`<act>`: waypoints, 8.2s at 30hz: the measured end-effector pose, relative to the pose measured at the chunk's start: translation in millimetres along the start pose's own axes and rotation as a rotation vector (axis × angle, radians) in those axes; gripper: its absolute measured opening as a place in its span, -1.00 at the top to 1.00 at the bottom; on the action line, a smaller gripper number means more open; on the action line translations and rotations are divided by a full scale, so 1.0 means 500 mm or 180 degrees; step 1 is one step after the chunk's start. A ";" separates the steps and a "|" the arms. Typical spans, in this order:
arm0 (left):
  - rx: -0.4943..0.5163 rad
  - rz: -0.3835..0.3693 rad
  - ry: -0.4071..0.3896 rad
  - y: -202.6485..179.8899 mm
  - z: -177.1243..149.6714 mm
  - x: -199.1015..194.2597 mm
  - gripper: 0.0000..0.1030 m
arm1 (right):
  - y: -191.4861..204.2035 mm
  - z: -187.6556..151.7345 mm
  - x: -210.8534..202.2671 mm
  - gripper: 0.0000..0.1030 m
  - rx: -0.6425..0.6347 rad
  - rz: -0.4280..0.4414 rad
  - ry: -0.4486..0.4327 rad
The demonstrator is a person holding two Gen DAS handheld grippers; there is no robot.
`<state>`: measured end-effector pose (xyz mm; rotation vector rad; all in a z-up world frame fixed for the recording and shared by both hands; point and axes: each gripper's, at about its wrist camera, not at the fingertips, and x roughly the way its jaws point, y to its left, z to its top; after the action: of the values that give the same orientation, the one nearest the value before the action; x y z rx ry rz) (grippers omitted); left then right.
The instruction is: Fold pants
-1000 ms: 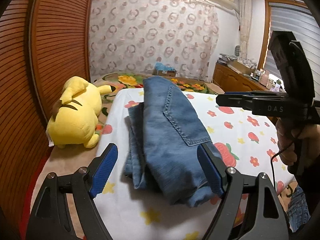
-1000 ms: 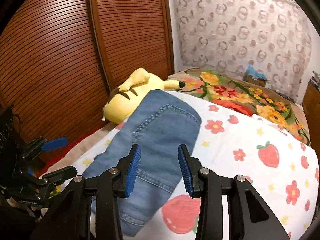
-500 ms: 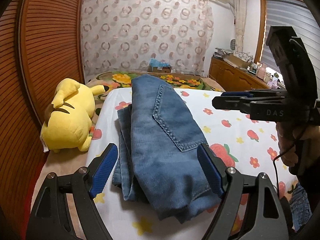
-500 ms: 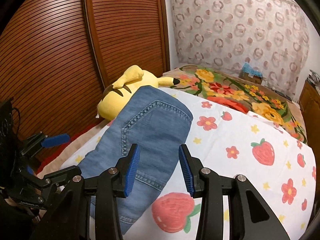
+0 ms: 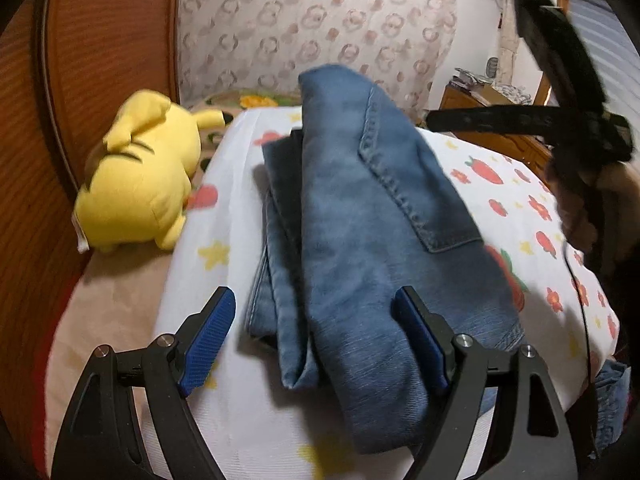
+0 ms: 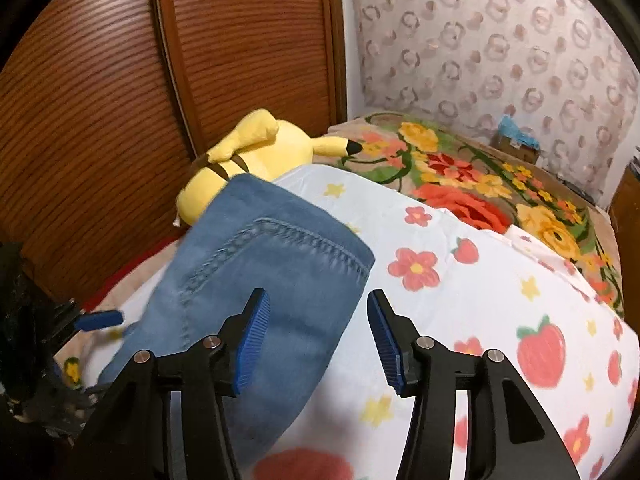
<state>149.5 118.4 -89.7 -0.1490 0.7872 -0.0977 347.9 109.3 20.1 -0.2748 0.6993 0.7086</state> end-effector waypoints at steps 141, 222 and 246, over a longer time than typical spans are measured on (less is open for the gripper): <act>0.0489 0.0109 -0.1038 -0.191 0.155 -0.248 -0.99 | 0.094 -0.240 -0.326 -0.28 0.0352 -0.0477 -0.1074; 0.0465 0.0026 -0.1047 -0.331 0.090 -0.295 -0.99 | 0.186 -0.389 -0.506 -0.50 0.0866 -0.1315 -0.1391; 0.0468 0.0030 -0.1045 -0.333 0.093 -0.294 -0.99 | 0.182 -0.391 -0.507 -0.50 0.0862 -0.1320 -0.1382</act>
<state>74.0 -20.1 73.5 -0.0205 0.4513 -0.1184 51.4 -39.6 44.7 -0.0091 0.3003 0.2558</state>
